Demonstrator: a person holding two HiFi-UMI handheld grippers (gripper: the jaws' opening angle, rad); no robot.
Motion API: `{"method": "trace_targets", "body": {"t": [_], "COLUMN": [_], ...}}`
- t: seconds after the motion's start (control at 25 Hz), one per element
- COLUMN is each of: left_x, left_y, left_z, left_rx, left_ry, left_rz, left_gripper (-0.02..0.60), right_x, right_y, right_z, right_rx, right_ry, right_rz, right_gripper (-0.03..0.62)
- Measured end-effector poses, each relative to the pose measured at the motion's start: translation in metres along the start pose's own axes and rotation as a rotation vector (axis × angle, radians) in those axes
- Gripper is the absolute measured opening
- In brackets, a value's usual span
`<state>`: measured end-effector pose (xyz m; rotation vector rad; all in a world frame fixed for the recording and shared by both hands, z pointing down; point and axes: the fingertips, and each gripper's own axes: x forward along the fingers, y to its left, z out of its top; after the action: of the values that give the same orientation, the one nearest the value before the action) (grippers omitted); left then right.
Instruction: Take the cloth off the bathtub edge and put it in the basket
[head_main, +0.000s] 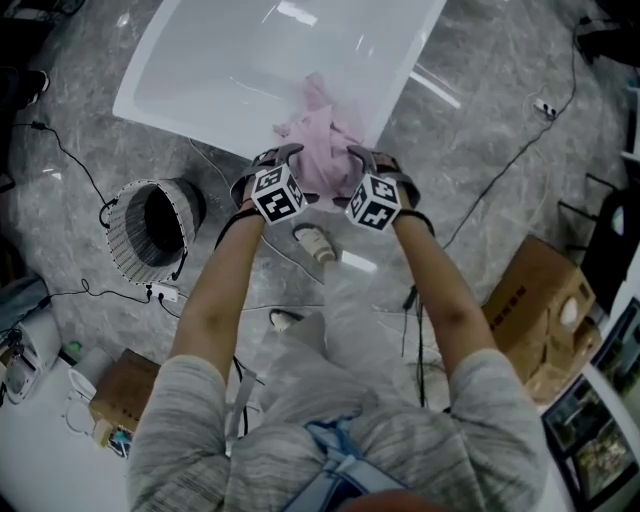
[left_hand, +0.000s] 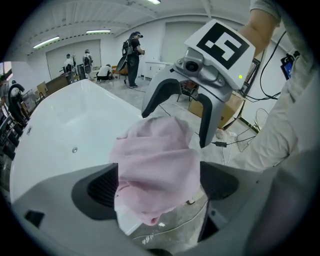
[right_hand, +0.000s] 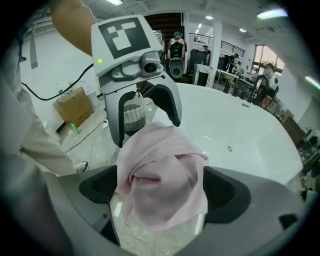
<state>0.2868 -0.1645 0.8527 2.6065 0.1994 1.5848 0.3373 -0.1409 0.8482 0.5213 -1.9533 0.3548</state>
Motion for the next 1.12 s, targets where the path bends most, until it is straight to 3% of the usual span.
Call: {"method": "trace_targets", "body": {"t": [0.2, 0.4, 0.8, 0.92, 1.12], "left_x": [0.022, 0.04, 0.054, 0.054, 0.05], "left_y": [0.005, -0.001, 0.004, 0.004, -0.002], "left_z": [-0.015, -0.033, -0.026, -0.028, -0.02], "left_rx": [-0.043, 0.043, 0.064, 0.085, 0.113], "left_ry": [0.056, 0.187, 0.155, 0.155, 0.132], "left_rz": [-0.003, -0.06, -0.017, -0.015, -0.038], "left_gripper": [0.499, 0.499, 0.497, 0.48, 0.392], "right_x": [0.024, 0.039, 0.05, 0.051, 0.047], "right_y": [-0.005, -0.006, 0.001, 0.007, 0.012], "right_z": [-0.014, -0.017, -0.017, -0.016, -0.013], "right_rx": [-0.048, -0.011, 0.067, 0.048, 0.001], "right_ry": [0.085, 0.131, 0.125, 0.148, 0.149], "right_rz": [0.015, 0.073, 0.138, 0.16, 0.176], "right_gripper": [0.506, 0.506, 0.5, 0.443, 0.369]}}
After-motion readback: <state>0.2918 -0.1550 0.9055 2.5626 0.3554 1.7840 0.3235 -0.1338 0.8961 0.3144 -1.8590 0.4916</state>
